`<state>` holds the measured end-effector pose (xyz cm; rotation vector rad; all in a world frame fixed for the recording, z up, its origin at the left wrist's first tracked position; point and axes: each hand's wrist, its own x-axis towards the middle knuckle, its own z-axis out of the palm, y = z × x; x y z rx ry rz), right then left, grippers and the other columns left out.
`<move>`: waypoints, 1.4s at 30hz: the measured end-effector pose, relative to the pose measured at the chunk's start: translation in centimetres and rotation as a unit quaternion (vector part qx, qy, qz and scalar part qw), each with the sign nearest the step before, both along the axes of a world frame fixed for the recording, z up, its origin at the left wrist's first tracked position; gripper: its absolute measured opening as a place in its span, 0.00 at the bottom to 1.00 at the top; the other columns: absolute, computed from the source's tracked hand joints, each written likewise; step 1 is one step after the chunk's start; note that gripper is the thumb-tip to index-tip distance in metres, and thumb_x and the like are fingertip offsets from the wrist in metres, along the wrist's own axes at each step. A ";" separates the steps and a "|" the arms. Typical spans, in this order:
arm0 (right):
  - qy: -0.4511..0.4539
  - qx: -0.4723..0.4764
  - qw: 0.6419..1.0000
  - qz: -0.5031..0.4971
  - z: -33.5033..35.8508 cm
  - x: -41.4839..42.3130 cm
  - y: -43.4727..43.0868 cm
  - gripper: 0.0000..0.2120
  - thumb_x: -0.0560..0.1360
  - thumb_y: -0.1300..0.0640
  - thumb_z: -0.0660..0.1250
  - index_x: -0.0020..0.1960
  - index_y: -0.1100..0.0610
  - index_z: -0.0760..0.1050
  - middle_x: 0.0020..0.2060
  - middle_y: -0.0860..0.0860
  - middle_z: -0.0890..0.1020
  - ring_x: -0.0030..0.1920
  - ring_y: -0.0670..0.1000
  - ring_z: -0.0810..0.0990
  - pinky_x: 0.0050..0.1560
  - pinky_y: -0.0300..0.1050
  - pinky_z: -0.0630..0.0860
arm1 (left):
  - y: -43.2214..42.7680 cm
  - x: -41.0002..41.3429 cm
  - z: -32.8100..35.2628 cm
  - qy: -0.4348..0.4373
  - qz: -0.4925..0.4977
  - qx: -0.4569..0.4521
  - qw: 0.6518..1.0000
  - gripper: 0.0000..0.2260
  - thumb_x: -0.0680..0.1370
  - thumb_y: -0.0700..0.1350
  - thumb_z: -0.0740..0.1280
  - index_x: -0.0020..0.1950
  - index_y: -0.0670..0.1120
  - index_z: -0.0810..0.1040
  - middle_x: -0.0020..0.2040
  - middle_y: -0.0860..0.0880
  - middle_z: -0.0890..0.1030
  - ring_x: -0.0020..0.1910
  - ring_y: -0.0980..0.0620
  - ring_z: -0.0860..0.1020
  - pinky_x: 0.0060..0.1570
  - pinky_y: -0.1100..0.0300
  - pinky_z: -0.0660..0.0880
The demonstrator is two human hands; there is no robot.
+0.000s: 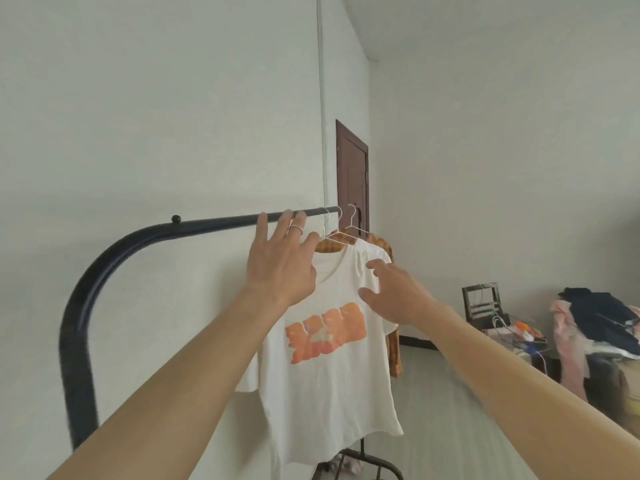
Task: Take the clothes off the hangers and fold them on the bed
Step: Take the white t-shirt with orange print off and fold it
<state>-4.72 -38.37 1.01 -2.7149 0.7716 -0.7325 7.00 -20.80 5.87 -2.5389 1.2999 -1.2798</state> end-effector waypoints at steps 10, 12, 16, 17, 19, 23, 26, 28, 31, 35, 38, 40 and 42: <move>-0.041 0.001 0.996 0.081 2.8 14.6 -15.6 0.32 0.79 0.46 0.63 0.79 0.51 0.57 0.77 0.53 0.63 0.76 0.58 0.62 0.71 0.60 0.66 | -8.4 7.9 1.1 -0.027 0.277 -0.044 0.959 0.33 0.81 0.58 0.53 0.81 0.44 0.49 0.75 0.40 0.64 0.67 0.38 0.67 0.71 0.38 0.50; -0.032 0.006 0.996 0.085 3.0 17.2 -17.9 0.34 0.79 0.45 0.62 0.80 0.52 0.53 0.78 0.52 0.60 0.77 0.58 0.59 0.72 0.61 0.65 | -8.9 8.8 0.1 -0.068 0.311 -0.026 0.948 0.35 0.81 0.61 0.51 0.82 0.43 0.44 0.76 0.37 0.59 0.69 0.34 0.63 0.73 0.36 0.43; 0.021 0.019 0.997 0.077 2.3 21.1 -20.6 0.36 0.82 0.42 0.56 0.81 0.48 0.40 0.81 0.49 0.47 0.80 0.58 0.45 0.76 0.67 0.51 | -9.6 9.6 -0.2 -0.088 0.324 -0.043 0.941 0.35 0.81 0.63 0.47 0.82 0.45 0.48 0.74 0.38 0.63 0.69 0.34 0.63 0.73 0.36 0.41; 0.043 0.023 0.996 0.072 1.9 21.8 -20.7 0.35 0.82 0.41 0.54 0.81 0.47 0.38 0.81 0.49 0.46 0.81 0.58 0.43 0.76 0.68 0.47 | -9.7 9.8 -0.2 -0.084 0.327 -0.049 0.940 0.34 0.81 0.64 0.46 0.82 0.46 0.49 0.73 0.38 0.64 0.68 0.34 0.64 0.73 0.36 0.41; 0.079 0.023 0.996 0.046 1.4 22.5 -20.6 0.34 0.82 0.39 0.50 0.81 0.45 0.38 0.81 0.52 0.50 0.80 0.60 0.44 0.74 0.70 0.45 | -9.8 10.0 -0.2 -0.095 0.335 -0.051 0.936 0.33 0.81 0.63 0.44 0.82 0.46 0.50 0.72 0.39 0.65 0.67 0.35 0.64 0.73 0.36 0.41; 0.077 -0.020 0.996 0.041 1.1 23.1 -20.4 0.24 0.82 0.39 0.49 0.75 0.46 0.59 0.76 0.61 0.62 0.73 0.64 0.63 0.69 0.67 0.58 | -9.9 9.9 -0.4 -0.092 0.347 -0.049 0.932 0.32 0.81 0.63 0.44 0.81 0.46 0.50 0.69 0.39 0.67 0.66 0.35 0.65 0.73 0.36 0.42; 0.008 0.024 0.992 0.121 0.9 22.5 -19.9 0.19 0.83 0.45 0.48 0.58 0.54 0.72 0.54 0.58 0.79 0.55 0.61 0.77 0.51 0.54 0.72 | -10.0 9.9 -0.5 -0.093 0.345 -0.055 0.932 0.31 0.81 0.61 0.45 0.81 0.46 0.51 0.68 0.39 0.67 0.66 0.35 0.65 0.73 0.36 0.42; -0.002 0.040 0.990 0.136 0.5 22.0 -19.1 0.20 0.83 0.45 0.48 0.51 0.56 0.73 0.49 0.57 0.80 0.51 0.61 0.77 0.47 0.52 0.71 | -10.1 9.8 -0.5 -0.089 0.342 -0.057 0.934 0.31 0.81 0.59 0.46 0.81 0.46 0.51 0.68 0.39 0.67 0.66 0.35 0.65 0.73 0.36 0.42; -0.030 -0.004 0.995 0.096 0.3 20.8 -17.2 0.20 0.83 0.44 0.45 0.52 0.52 0.72 0.45 0.53 0.78 0.45 0.59 0.75 0.45 0.51 0.71 | -10.1 9.7 -0.4 -0.082 0.340 -0.062 0.935 0.30 0.81 0.58 0.48 0.81 0.46 0.51 0.68 0.39 0.67 0.66 0.35 0.65 0.73 0.36 0.43; -0.079 -0.089 0.992 0.044 1.6 18.5 -15.6 0.22 0.85 0.44 0.43 0.58 0.52 0.73 0.45 0.52 0.80 0.43 0.58 0.76 0.43 0.50 0.67 | -9.6 9.7 -0.2 -0.076 0.338 -0.060 0.936 0.30 0.81 0.56 0.49 0.81 0.46 0.52 0.68 0.39 0.68 0.66 0.35 0.65 0.73 0.37 0.43; -0.105 -0.110 0.988 0.039 3.0 16.4 -15.7 0.22 0.84 0.45 0.43 0.58 0.51 0.74 0.48 0.52 0.81 0.45 0.57 0.77 0.43 0.50 0.67 | -9.4 9.8 -0.2 -0.074 0.332 -0.063 0.938 0.30 0.81 0.56 0.48 0.81 0.46 0.52 0.68 0.39 0.68 0.67 0.35 0.65 0.73 0.38 0.42; -0.121 -0.129 0.984 0.025 3.3 14.0 -16.0 0.22 0.85 0.45 0.44 0.56 0.51 0.74 0.41 0.50 0.78 0.42 0.56 0.73 0.42 0.50 0.66 | -9.5 9.7 -0.2 -0.070 0.322 -0.069 0.942 0.29 0.81 0.57 0.47 0.81 0.46 0.52 0.69 0.40 0.68 0.67 0.36 0.65 0.73 0.38 0.42; -0.126 -0.145 0.981 0.005 3.2 11.6 -16.2 0.21 0.85 0.45 0.45 0.54 0.52 0.74 0.38 0.49 0.74 0.43 0.57 0.73 0.42 0.49 0.66 | -9.4 9.6 -0.2 -0.064 0.312 -0.073 0.945 0.29 0.82 0.58 0.46 0.81 0.47 0.53 0.69 0.40 0.68 0.67 0.36 0.65 0.73 0.40 0.43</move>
